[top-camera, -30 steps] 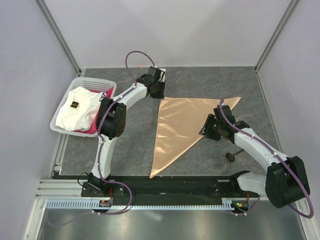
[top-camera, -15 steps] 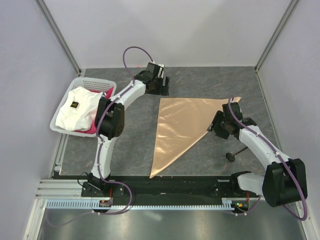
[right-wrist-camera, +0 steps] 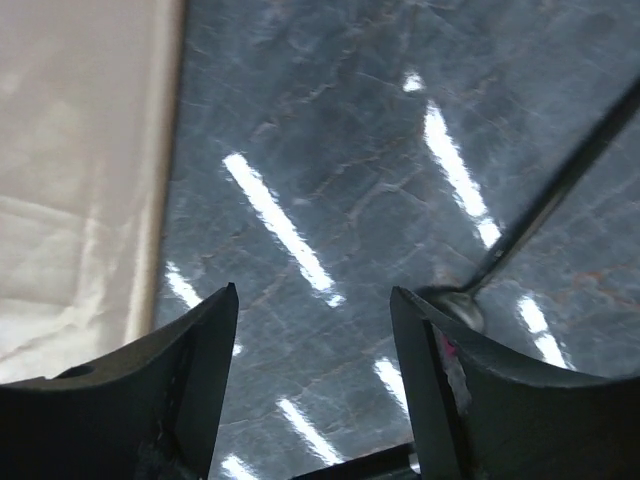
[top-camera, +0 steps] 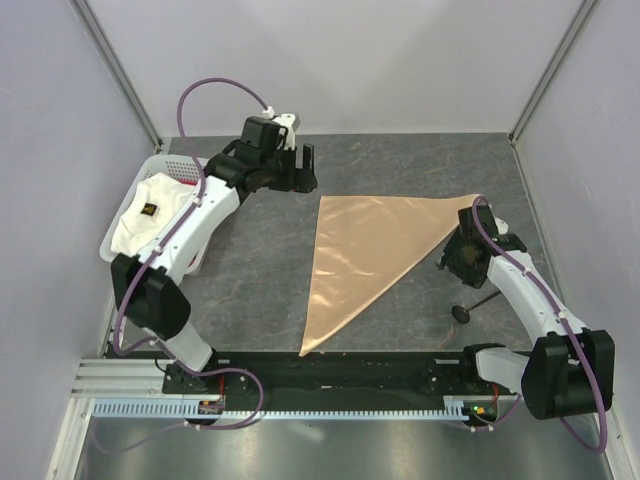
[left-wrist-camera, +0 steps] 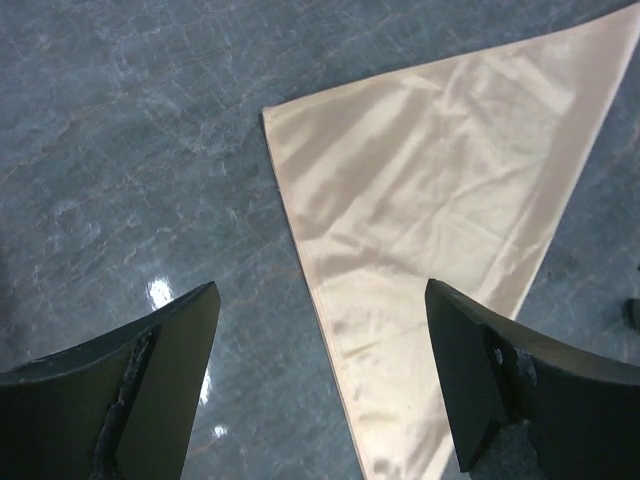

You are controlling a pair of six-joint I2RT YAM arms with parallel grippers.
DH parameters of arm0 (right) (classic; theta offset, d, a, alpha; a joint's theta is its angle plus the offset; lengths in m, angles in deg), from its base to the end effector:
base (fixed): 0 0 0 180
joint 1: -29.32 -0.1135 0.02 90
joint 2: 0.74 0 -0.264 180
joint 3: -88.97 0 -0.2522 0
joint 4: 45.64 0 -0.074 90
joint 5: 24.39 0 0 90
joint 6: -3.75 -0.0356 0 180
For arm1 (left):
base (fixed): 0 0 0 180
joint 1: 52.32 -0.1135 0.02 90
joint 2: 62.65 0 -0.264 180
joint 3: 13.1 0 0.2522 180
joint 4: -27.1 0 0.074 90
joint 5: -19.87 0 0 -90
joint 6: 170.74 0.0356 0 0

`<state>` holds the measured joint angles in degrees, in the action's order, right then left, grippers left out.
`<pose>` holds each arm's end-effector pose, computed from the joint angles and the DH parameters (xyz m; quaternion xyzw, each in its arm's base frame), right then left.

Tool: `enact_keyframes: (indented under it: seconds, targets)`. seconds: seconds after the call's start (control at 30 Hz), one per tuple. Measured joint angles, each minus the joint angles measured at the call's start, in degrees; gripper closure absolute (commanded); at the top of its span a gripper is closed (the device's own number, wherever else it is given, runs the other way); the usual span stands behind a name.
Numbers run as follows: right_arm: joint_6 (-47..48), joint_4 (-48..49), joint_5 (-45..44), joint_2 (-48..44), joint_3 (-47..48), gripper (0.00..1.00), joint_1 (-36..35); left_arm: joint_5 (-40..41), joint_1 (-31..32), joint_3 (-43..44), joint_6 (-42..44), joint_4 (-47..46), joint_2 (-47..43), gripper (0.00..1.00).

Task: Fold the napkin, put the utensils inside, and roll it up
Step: Grab a utensil with the right arm

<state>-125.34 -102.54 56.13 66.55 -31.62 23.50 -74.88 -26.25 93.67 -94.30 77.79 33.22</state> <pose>0.2139 0.0159 0.2237 0.2957 0.9267 0.0086 0.2319 0.3389 -0.1691 0.3537 0.1161 0.8975 -0.1790 0.3861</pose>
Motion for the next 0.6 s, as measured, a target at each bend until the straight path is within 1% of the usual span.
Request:
enact_keyframes:
  seconds: [0.07, 0.2, 0.37, 0.53, 0.6]
  targets:
    - [-0.1, -2.0, -1.7, -0.1, -0.3, 0.34, 0.0, -0.8, 0.0, -1.6, 0.2, 1.0, -3.0, 0.09]
    - [-0.2, -4.5, -3.9, -0.1, -1.5, 0.43, 0.0, -1.5, 0.0, -6.7, 0.2, 1.9, -6.1, 0.09]
    - [-0.9, -6.8, -4.8, 0.1, -4.0, 0.44, -2.2, -1.9, 0.0, -12.5, 0.2, 2.5, -6.6, 0.1]
    - [-2.8, -8.5, -7.0, 2.5, -4.0, 0.44, -8.7, -2.6, 0.0, -13.5, 0.2, 2.7, -6.6, 0.1]
    - [-3.4, -9.1, -7.6, 3.1, -4.0, 0.43, -9.7, -2.8, 0.0, -13.7, 0.2, 2.6, -6.7, 0.1]
